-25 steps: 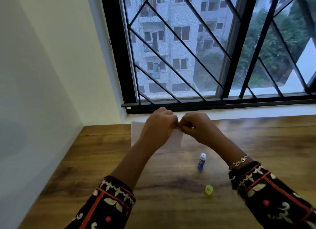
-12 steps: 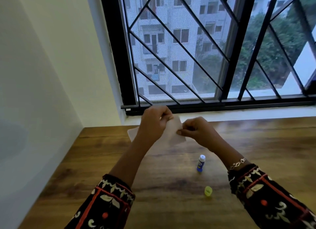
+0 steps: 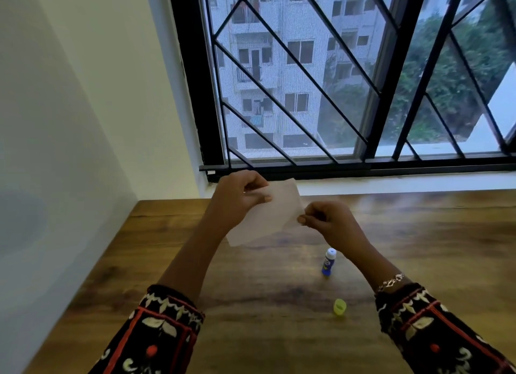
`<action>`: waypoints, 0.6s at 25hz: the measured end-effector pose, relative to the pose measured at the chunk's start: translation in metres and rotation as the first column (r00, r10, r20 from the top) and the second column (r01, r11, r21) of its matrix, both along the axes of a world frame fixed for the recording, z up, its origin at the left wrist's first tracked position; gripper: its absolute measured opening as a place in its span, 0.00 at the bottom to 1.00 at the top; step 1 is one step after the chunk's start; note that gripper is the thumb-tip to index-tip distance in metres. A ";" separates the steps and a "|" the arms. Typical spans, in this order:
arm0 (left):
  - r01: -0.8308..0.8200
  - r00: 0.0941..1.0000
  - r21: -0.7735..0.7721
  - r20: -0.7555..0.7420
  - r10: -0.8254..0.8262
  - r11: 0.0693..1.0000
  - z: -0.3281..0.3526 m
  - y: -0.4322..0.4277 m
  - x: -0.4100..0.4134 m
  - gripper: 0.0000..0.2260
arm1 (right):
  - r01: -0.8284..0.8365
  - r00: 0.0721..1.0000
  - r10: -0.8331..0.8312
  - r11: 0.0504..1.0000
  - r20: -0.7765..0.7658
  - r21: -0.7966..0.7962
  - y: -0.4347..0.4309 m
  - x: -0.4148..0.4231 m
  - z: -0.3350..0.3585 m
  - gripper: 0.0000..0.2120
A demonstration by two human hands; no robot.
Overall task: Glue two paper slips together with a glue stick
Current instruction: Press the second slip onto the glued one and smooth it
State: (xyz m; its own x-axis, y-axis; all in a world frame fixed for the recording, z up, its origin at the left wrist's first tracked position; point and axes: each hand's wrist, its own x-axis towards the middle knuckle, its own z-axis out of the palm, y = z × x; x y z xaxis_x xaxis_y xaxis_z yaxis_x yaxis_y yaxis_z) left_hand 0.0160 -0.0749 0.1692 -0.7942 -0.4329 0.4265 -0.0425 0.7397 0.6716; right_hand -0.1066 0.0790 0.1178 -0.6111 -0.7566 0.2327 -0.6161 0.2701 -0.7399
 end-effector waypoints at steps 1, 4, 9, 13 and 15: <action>-0.009 1.000 -0.013 -0.013 0.009 1.000 -0.001 0.000 0.004 0.04 | 0.020 1.000 -0.020 0.999 0.002 -0.035 -0.001 -0.001 -0.001 0.06; -0.025 0.994 -0.033 -0.103 0.021 0.999 -0.008 0.005 0.012 0.03 | 0.072 0.997 -0.067 0.991 0.048 -0.114 -0.004 0.001 -0.002 0.04; -0.028 0.998 -0.026 -0.061 0.027 0.999 -0.018 0.005 0.016 0.03 | -0.010 0.997 0.023 0.987 0.080 -0.160 -0.008 0.012 -0.004 0.08; -0.127 0.989 -0.068 -0.088 0.121 0.990 -0.023 0.000 0.016 0.07 | 0.013 0.988 0.011 0.987 0.151 -0.158 -0.013 0.014 -0.007 0.09; -0.331 0.915 0.060 -0.225 0.335 0.942 -0.035 -0.004 0.022 0.11 | 0.108 0.956 -0.043 0.971 0.289 -0.213 -0.016 0.017 -0.015 0.12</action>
